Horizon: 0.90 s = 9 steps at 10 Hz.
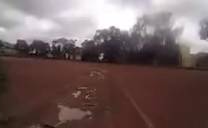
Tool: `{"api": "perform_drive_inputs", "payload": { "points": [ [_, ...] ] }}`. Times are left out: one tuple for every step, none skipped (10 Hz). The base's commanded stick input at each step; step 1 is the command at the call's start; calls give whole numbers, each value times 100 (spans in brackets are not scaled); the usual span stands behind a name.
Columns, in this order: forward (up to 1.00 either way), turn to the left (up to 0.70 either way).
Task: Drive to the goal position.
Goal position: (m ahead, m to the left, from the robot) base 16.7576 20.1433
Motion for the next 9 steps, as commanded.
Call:
{"api": "perform_drive_inputs", "payload": {
  "points": [
    [70, 0],
    [70, 0],
    [70, 0],
    [70, 0],
    [70, 0],
    [70, 0],
    [70, 0],
    [70, 0],
    [70, 9]
  ]
}}
